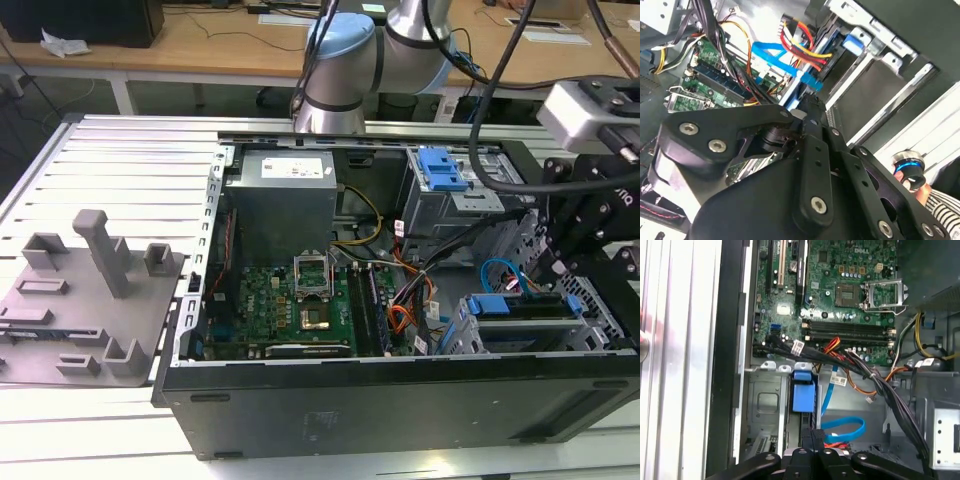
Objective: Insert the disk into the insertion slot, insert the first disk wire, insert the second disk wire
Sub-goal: 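Insert the second disk wire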
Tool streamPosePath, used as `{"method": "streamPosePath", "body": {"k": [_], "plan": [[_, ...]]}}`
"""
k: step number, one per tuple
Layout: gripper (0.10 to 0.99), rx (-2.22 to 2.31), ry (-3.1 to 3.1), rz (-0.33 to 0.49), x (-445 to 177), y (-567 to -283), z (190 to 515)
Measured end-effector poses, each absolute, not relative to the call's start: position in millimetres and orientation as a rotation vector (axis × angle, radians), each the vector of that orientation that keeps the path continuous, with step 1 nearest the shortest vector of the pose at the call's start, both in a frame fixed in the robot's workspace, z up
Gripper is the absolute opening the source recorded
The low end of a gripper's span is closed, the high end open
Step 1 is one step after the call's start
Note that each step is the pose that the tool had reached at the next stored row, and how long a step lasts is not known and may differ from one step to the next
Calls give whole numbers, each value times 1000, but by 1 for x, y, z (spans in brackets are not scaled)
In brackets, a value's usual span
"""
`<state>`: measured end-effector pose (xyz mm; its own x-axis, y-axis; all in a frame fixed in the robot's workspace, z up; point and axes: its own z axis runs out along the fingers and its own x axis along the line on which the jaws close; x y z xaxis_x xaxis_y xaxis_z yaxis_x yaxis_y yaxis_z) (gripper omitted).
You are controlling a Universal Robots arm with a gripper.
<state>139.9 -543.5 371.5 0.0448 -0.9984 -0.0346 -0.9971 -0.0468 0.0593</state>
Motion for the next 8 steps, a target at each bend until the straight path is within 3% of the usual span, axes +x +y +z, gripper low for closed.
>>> {"method": "streamPosePath", "body": {"k": [8], "plan": [[106, 2258, -2157, -102, 130, -543, 371]]}}
